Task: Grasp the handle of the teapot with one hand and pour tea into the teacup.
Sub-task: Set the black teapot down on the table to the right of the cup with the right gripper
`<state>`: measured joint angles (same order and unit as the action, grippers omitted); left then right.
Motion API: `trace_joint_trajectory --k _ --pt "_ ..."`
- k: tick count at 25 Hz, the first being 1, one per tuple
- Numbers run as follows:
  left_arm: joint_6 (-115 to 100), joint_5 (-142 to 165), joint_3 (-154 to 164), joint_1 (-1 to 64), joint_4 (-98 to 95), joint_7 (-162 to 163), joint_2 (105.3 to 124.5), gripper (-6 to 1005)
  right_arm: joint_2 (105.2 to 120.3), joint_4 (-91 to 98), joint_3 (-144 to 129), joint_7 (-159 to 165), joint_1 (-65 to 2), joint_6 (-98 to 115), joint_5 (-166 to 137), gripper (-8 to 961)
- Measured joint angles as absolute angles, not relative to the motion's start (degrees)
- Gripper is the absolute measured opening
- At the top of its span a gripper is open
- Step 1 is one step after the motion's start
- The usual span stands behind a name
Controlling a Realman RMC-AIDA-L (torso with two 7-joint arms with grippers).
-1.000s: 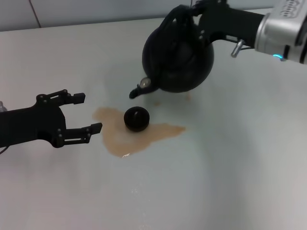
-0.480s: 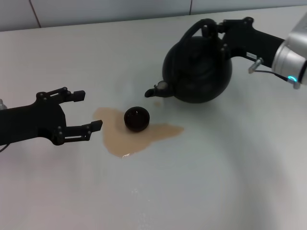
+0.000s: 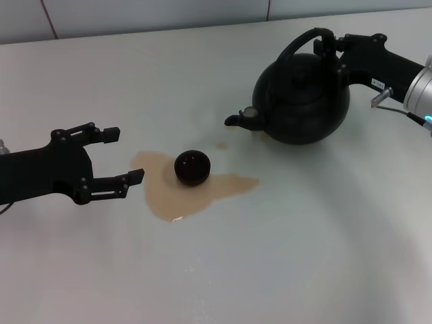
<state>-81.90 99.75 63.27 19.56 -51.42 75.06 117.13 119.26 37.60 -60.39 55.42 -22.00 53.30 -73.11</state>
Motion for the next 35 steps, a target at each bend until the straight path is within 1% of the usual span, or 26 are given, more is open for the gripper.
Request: trace_joint_trajectory --k 4,22,28,33,35 --pt "-81.9 99.8 63.3 19.6 -51.8 75.1 117.10 866 119.26 37.1 -60.5 55.4 -22.0 52.9 -73.1 114" --pt "-81.8 99.8 63.3 19.7 -52.3 75.1 116.88 866 119.12 36.5 -60.2 56.0 -21.9 51.6 -73.0 206" --pt "-81.8 99.8 63.3 19.7 -52.5 75.1 116.90 866 119.11 36.7 -59.2 56.4 -21.6 51.9 -72.6 333" --pt "-81.8 99.8 63.3 19.7 -52.7 75.1 116.95 866 119.17 36.9 -59.1 56.7 -21.3 52.2 -72.6 528" --pt "-81.8 99.8 63.3 19.7 -52.8 75.1 116.96 866 119.18 37.0 -59.1 56.7 -21.2 52.4 -72.6 649"
